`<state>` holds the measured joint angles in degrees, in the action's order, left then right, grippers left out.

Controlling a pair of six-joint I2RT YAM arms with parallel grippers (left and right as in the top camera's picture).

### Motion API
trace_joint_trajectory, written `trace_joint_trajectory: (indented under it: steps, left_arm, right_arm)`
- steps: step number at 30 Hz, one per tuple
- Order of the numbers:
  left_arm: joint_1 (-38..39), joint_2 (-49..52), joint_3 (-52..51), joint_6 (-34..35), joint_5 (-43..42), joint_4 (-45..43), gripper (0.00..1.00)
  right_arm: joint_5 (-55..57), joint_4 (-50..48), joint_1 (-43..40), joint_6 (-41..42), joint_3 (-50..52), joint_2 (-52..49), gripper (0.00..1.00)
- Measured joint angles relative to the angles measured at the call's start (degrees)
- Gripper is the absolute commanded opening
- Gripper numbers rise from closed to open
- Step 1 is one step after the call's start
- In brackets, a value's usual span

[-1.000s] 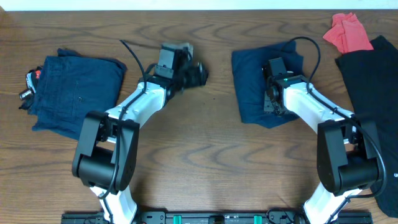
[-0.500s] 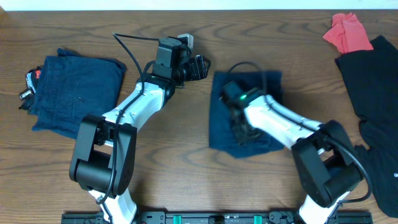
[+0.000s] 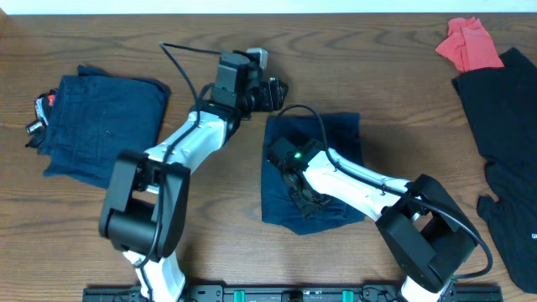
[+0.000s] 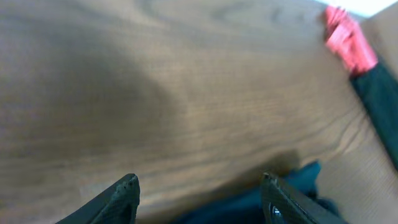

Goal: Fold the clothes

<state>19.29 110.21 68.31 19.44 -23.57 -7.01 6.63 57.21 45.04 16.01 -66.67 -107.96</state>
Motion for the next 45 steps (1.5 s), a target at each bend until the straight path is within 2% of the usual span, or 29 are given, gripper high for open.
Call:
trace_joint_trajectory:
  steps: [4,10,14,20,26,29,33,34,35,36,37,40,45]
  left_arm:
    - [1.09,3.43,0.02,-1.99,0.04,5.38,0.62]
    - [2.08,5.92,0.90,-6.45,0.00,15.67,0.27]
    - [1.86,5.60,1.88,-7.96,0.72,22.84,0.09]
    - [1.75,4.50,2.97,-6.86,1.42,36.79,0.06]
    - [1.84,4.22,2.89,0.24,-1.86,52.98,0.06]
    - [2.01,4.46,2.01,3.04,-3.91,57.02,0.08]
    - [1.97,4.24,1.40,5.05,-4.74,57.88,0.12]
    - [1.92,3.74,1.22,5.60,-4.39,57.92,0.17]
    - [1.90,2.91,0.92,5.95,-3.69,57.96,0.41]
    - [1.86,1.84,0.61,6.16,-2.91,58.03,0.88]
    - [1.70,-0.42,0.35,7.04,-1.31,58.23,0.98]
    - [0.94,-5.99,0.24,7.76,1.73,57.07,0.98]
    - [0.15,-14.23,0.33,7.30,6.40,49.13,0.98]
  right_arm:
    - [0.70,-0.26,-0.17,1.31,0.00,0.02,0.59]
    - [3.30,-1.25,-2.47,2.21,0.09,0.87,0.61]
    - [6.14,-1.46,-5.77,2.43,0.11,1.31,0.63]
    - [12.87,-5.22,-13.70,2.58,0.17,1.31,0.70]
    - [14.71,-17.70,-21.53,1.44,0.28,1.31,0.71]
    - [12.24,-22.38,-23.28,-1.33,0.13,1.33,0.70]
    - [8.26,-20.09,-24.30,-3.28,-0.72,1.66,0.67]
    - [7.63,-19.10,-24.37,-3.34,-0.98,2.10,0.68]
    - [7.10,-18.21,-24.37,-3.48,-1.14,2.82,0.68]
    - [6.67,-17.44,-24.37,-3.52,-1.25,3.89,0.69]
    - [6.25,-16.72,-24.37,-3.69,-1.33,5.84,0.71]
    - [5.64,-15.89,-24.37,-3.80,-1.84,11.21,0.73]
    - [5.31,-14.05,-24.37,-4.13,-3.30,21.22,0.74]
